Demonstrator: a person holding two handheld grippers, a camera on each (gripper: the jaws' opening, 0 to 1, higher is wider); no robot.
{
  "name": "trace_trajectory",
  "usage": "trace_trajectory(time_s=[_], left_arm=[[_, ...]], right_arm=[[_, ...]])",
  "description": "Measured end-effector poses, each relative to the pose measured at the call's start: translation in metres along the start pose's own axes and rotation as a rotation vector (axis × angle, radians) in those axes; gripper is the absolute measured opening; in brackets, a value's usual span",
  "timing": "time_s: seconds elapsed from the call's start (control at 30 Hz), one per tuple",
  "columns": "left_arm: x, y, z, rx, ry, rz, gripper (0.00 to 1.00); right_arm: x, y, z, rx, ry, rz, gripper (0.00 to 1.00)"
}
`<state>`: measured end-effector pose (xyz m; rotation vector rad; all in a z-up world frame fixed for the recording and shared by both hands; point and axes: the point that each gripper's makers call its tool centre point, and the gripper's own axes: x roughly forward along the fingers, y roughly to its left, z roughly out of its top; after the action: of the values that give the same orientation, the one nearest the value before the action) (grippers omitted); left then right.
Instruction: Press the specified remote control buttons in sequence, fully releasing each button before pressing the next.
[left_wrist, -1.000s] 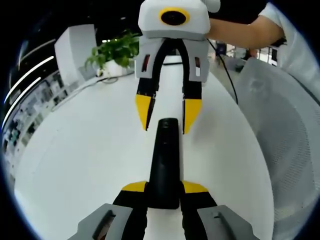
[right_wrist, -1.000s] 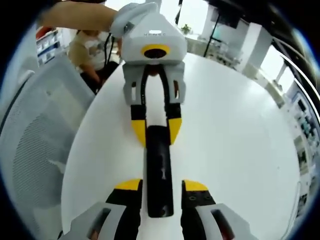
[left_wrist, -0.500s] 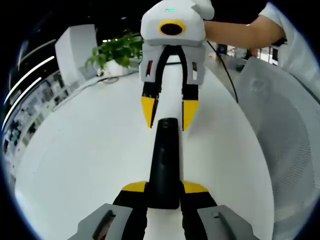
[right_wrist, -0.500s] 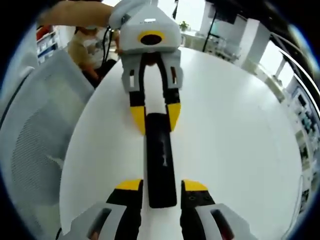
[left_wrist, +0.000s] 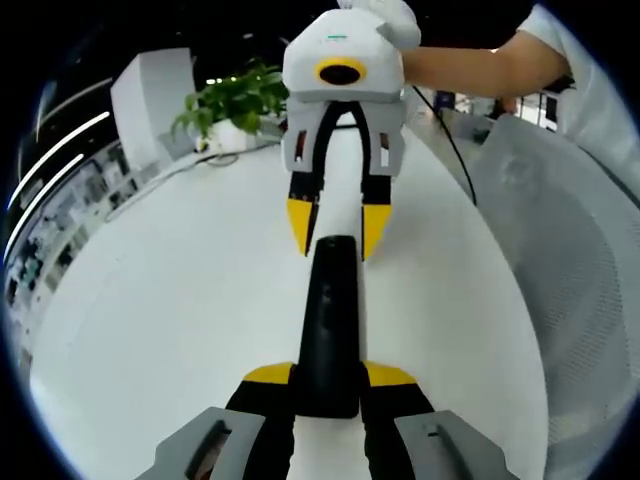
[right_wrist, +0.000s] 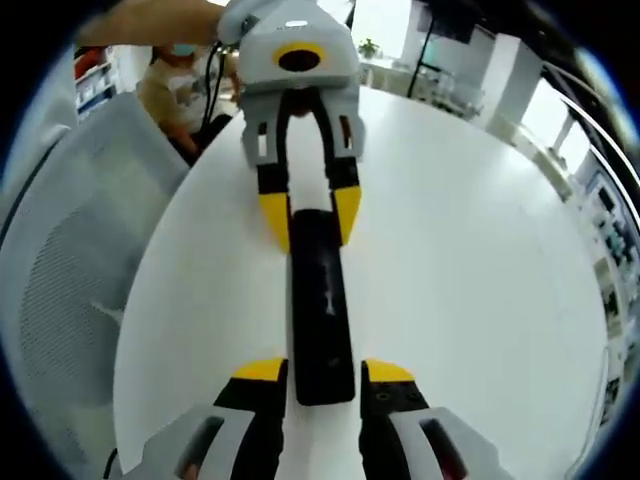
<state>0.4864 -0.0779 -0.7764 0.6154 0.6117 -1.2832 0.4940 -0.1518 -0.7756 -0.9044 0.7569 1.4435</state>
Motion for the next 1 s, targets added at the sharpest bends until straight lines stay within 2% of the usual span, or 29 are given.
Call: trace_trajectory(time_s=[1.0], left_arm=[[0.0015,0.0008,-0.0003,-0.007,-0.003,-0.005,0.24]], right_arm=[[0.0057,0.0007,-0.0069,-0.001,0.023,0.043,0.21]])
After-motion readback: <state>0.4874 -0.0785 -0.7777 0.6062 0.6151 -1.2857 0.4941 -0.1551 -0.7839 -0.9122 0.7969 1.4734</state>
